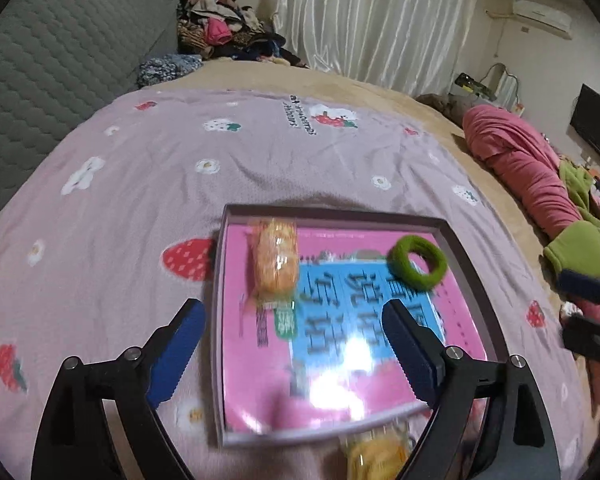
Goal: Organize objects
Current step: 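Withdraw both grippers from the tray back toward the remaining snacks, then grasp the beige scrunchie with the left gripper while the right gripper grasps the blue-wrapped egg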
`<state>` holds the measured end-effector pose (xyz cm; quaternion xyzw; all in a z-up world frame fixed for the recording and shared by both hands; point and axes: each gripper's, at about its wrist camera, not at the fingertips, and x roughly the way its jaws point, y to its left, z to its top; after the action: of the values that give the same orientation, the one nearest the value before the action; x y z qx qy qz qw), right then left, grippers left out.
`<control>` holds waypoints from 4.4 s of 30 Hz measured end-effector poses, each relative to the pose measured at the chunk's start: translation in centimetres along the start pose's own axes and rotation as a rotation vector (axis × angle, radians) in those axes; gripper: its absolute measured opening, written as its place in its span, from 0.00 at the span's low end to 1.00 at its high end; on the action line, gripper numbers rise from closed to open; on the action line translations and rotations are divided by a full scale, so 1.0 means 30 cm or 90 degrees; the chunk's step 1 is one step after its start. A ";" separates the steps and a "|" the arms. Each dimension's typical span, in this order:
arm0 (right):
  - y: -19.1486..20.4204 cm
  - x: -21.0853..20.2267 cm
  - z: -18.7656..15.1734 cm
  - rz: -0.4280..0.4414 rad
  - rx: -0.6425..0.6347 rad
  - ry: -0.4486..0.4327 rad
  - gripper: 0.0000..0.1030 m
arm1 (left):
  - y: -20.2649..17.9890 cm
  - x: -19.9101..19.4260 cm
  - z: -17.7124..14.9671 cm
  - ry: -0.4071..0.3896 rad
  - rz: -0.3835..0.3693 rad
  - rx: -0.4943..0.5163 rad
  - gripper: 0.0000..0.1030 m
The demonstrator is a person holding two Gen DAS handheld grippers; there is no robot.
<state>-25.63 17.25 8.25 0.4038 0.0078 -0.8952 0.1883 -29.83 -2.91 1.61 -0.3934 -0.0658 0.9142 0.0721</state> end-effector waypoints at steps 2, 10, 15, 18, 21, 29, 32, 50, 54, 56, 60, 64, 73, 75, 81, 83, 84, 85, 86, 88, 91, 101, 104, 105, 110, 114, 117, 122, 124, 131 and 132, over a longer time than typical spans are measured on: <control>0.034 -0.072 -0.031 -0.004 -0.018 -0.017 0.89 | -0.008 -0.051 -0.038 0.002 0.001 0.001 0.88; 0.081 -0.264 -0.145 -0.010 -0.009 -0.040 0.90 | -0.056 -0.303 -0.130 -0.008 -0.010 -0.002 0.88; 0.083 -0.342 -0.195 -0.001 0.016 -0.049 0.91 | -0.072 -0.442 -0.167 -0.019 0.004 -0.005 0.88; 0.100 -0.384 -0.234 0.010 0.024 -0.055 0.92 | -0.069 -0.520 -0.204 -0.019 0.021 -0.007 0.88; 0.116 -0.418 -0.269 0.008 0.026 -0.055 0.92 | -0.063 -0.582 -0.242 -0.019 0.030 -0.015 0.88; 0.145 -0.513 -0.348 0.004 0.033 -0.060 0.93 | -0.071 -0.702 -0.374 -0.014 0.048 0.000 0.88; 0.154 -0.549 -0.384 -0.005 0.032 -0.058 0.93 | -0.071 -0.721 -0.421 -0.005 0.048 0.000 0.88; 0.168 -0.682 -0.549 -0.023 0.028 -0.064 0.93 | -0.148 -0.829 -0.594 0.013 0.039 0.019 0.88; 0.174 -0.697 -0.592 -0.034 0.019 -0.063 0.93 | -0.181 -0.845 -0.637 0.020 0.025 0.017 0.88; 0.174 -0.698 -0.615 -0.037 0.020 -0.060 0.93 | -0.198 -0.848 -0.651 0.021 0.022 0.017 0.88; 0.177 -0.701 -0.669 -0.059 0.009 -0.061 0.93 | -0.234 -0.852 -0.689 0.020 0.016 0.022 0.88; 0.174 -0.694 -0.712 -0.069 0.001 -0.052 0.93 | -0.261 -0.847 -0.723 0.025 0.011 0.024 0.88; 0.193 -0.696 -0.793 -0.091 -0.026 -0.061 0.93 | -0.296 -0.819 -0.788 0.035 0.017 0.040 0.88; 0.199 -0.690 -0.807 -0.095 -0.032 -0.060 0.93 | -0.301 -0.810 -0.801 0.034 0.021 0.045 0.88; 0.204 -0.667 -0.837 -0.092 -0.031 -0.061 0.93 | -0.314 -0.782 -0.827 0.036 0.022 0.054 0.88; 0.203 -0.660 -0.843 -0.089 -0.027 -0.063 0.93 | -0.315 -0.776 -0.836 0.034 0.015 0.053 0.88; 0.202 -0.657 -0.846 -0.089 -0.027 -0.064 0.93 | -0.315 -0.773 -0.839 0.033 0.011 0.053 0.88; 0.202 -0.653 -0.851 -0.090 -0.029 -0.067 0.93 | -0.316 -0.770 -0.843 0.031 0.008 0.054 0.88; 0.203 -0.649 -0.855 -0.090 -0.030 -0.068 0.93 | -0.318 -0.766 -0.847 0.030 0.009 0.056 0.88; 0.201 -0.641 -0.862 -0.090 -0.030 -0.072 0.93 | -0.319 -0.756 -0.852 0.031 0.006 0.058 0.88; 0.188 -0.622 -0.867 -0.086 -0.021 -0.072 0.93 | -0.320 -0.744 -0.856 0.027 0.003 0.059 0.88; 0.137 -0.543 -0.876 -0.090 -0.007 -0.055 0.93 | -0.326 -0.682 -0.859 0.018 -0.003 0.063 0.88; 0.122 -0.527 -0.872 -0.091 0.002 -0.054 0.93 | -0.332 -0.658 -0.858 0.019 -0.006 0.062 0.88; 0.119 -0.522 -0.870 -0.092 0.003 -0.054 0.93 | -0.334 -0.650 -0.858 0.018 -0.006 0.064 0.88; 0.097 -0.488 -0.859 -0.094 0.011 -0.050 0.93 | -0.344 -0.609 -0.852 0.023 0.002 0.073 0.88; 0.083 -0.461 -0.853 -0.095 0.015 -0.042 0.93 | -0.339 -0.574 -0.839 0.030 0.000 0.065 0.88; 0.073 -0.441 -0.846 -0.098 0.016 -0.037 0.93 | -0.338 -0.549 -0.834 0.032 0.004 0.065 0.88; 0.054 -0.400 -0.837 -0.094 0.027 -0.028 0.93 | -0.346 -0.503 -0.830 0.040 0.004 0.066 0.88; 0.053 -0.387 -0.836 -0.096 0.023 -0.025 0.93 | -0.351 -0.485 -0.829 0.043 0.008 0.070 0.88; 0.024 -0.352 -0.810 -0.106 0.031 -0.023 0.93 | -0.357 -0.437 -0.809 0.050 0.009 0.065 0.88; 0.018 -0.350 -0.807 -0.107 0.033 -0.024 0.93 | -0.357 -0.433 -0.804 0.048 0.007 0.063 0.88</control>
<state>-1.70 24.24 -0.36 0.3898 0.0150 -0.9151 0.1023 -2.57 6.73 -3.72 -0.4238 -0.0153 0.9012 0.0892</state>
